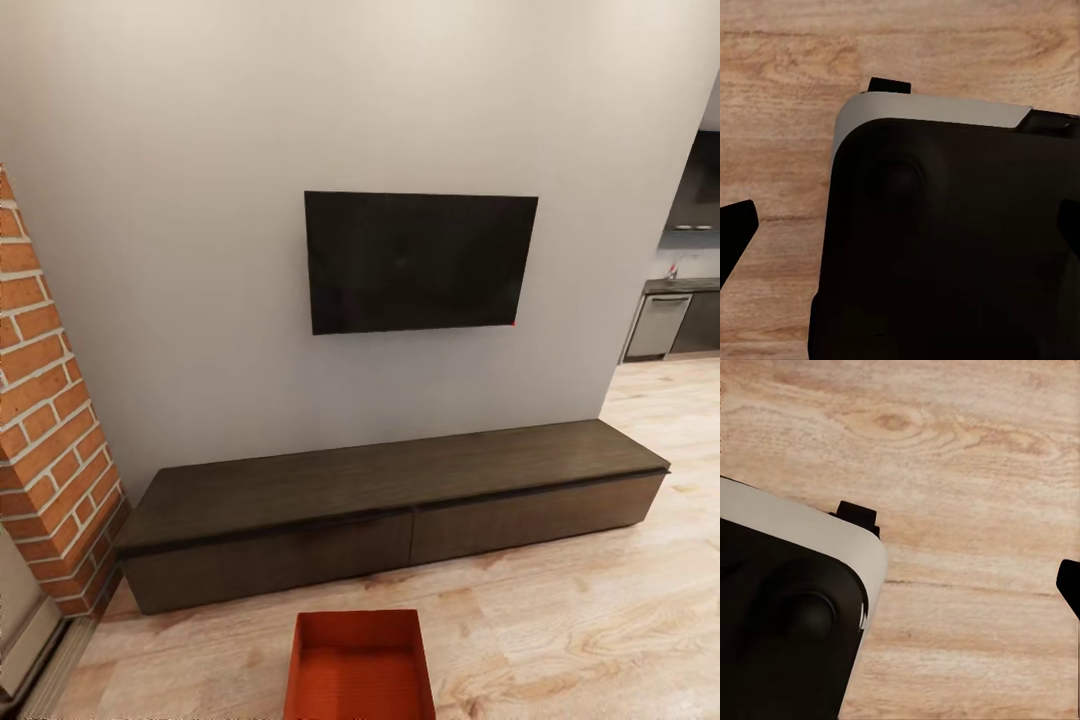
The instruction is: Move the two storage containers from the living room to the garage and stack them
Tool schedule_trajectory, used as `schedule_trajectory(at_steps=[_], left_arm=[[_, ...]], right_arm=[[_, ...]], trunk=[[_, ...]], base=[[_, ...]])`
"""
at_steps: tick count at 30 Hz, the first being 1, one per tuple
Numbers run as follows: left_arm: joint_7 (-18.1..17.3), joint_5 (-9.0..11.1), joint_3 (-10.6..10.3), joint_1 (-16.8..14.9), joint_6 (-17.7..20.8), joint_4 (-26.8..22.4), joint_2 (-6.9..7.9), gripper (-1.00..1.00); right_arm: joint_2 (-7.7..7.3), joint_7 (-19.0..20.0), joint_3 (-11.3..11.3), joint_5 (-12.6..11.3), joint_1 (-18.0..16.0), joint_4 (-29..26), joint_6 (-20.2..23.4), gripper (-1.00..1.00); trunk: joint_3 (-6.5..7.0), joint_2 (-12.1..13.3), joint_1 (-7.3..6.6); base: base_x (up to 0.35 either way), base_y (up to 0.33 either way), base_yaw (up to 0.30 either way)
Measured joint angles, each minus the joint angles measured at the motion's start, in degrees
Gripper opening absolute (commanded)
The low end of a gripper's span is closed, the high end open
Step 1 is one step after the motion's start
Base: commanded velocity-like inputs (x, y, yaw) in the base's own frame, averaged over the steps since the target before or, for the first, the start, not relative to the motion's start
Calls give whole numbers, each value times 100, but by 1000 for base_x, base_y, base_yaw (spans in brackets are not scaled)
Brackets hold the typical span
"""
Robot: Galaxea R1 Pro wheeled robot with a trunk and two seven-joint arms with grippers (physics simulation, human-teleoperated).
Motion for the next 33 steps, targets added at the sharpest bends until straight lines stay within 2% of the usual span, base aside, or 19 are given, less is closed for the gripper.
schedule_trajectory(at_steps=[11, 33], left_arm=[[0, 0, 3, 0, 0, 0, 2, 100], [0, -2, 4, 0, 0, 0, -9, 100]], right_arm=[[11, -5, 10, 25, 1, 0, 0, 100], [-3, 1, -8, -26, 0, 0, -9, 100]], trunk=[[-94, 0, 0], [-292, 0, 0]], base=[[0, 0, 64], [0, 0, 2]])
